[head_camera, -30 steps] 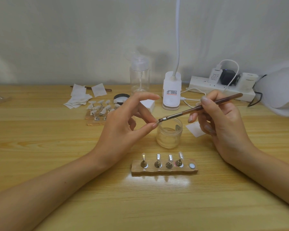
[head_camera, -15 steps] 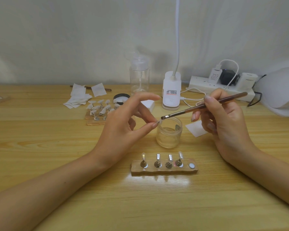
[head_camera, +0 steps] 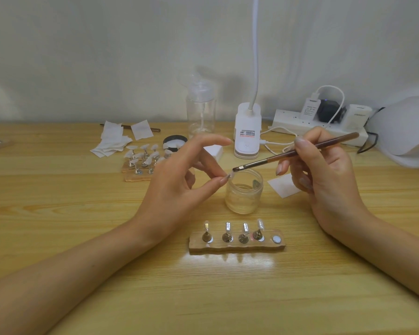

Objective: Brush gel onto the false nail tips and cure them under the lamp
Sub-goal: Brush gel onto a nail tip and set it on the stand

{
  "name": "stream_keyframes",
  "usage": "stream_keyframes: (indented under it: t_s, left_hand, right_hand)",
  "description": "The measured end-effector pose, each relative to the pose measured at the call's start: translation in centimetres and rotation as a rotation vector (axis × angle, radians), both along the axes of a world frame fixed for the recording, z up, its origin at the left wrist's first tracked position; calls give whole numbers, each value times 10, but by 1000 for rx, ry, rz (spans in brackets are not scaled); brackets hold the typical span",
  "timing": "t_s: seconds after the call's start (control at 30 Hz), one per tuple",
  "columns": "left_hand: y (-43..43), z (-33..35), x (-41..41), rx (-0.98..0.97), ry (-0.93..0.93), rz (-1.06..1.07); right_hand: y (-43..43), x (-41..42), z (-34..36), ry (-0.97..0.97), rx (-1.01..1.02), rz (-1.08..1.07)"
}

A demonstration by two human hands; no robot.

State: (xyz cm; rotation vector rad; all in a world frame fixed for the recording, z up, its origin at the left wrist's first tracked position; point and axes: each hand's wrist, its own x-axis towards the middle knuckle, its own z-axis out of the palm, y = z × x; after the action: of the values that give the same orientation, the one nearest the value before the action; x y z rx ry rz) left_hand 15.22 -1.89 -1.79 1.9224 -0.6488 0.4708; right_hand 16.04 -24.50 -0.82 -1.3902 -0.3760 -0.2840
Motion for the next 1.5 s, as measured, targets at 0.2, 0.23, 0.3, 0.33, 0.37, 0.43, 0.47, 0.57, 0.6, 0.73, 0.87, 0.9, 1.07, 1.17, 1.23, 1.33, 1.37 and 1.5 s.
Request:
stream_keyframes:
  t_s: [0.2, 0.23, 0.3, 0.33, 0.37, 0.43, 0.47, 0.57, 0.6, 0.73, 0.87, 0.9, 1.07, 1.17, 1.23, 1.33, 1.37, 1.5]
  left_hand:
    - [0, 1, -1, 7, -4, 6]
    - [-1, 1, -1, 10, -8, 8]
    - [-1, 1, -1, 12, -12, 7]
    - [-1, 1, -1, 6, -9, 4]
    - [-1, 1, -1, -2, -3, 0]
    - [-1, 1, 0, -16, 8, -8]
    - [-1, 1, 0, -18, 10, -10]
    - [-1, 1, 0, -24, 20, -16]
    - [-1, 1, 1, -28, 26, -21]
    - [0, 0, 2, -50, 49, -47]
    - [0, 0, 2, -62, 66, -65]
    - [1, 0, 2, -64, 67, -67]
    - [1, 0, 2, -69, 68, -74]
    - [1, 0, 2, -71, 72, -76]
    - [1, 0, 2, -75, 76, -81]
    - [1, 0, 2, -79, 78, -87]
    - [1, 0, 2, -82, 81, -89]
    - [1, 0, 2, -88, 87, -86]
  right_hand:
    - [2, 0, -1, 23, -50, 6]
    - [2, 0, -1, 35, -56, -1]
    - [2, 0, -1, 48, -69, -14]
    - [2, 0, -1, 46, -69, -22]
    - [1, 0, -1, 40, -60, -32]
    - [0, -1, -1, 16, -26, -43]
    - [0, -1, -1, 4, -11, -38]
    - [1, -1, 0, -13, -22, -2]
    - [1, -2, -1, -12, -36, 1]
    - [2, -2, -1, 25, -64, -23]
    - [0, -1, -1, 11, -48, -39]
    - [-1, -1, -1, -7, -37, -41]
    - [0, -2, -1, -46, -38, -5]
    - [0, -2, -2, -24, -63, -2]
    - [0, -2, -2, -8, -74, -9]
    - [1, -1, -3, 19, -92, -25]
    - [1, -1, -3, 26, -90, -34]
    - [-2, 0, -2, 25, -20, -80]
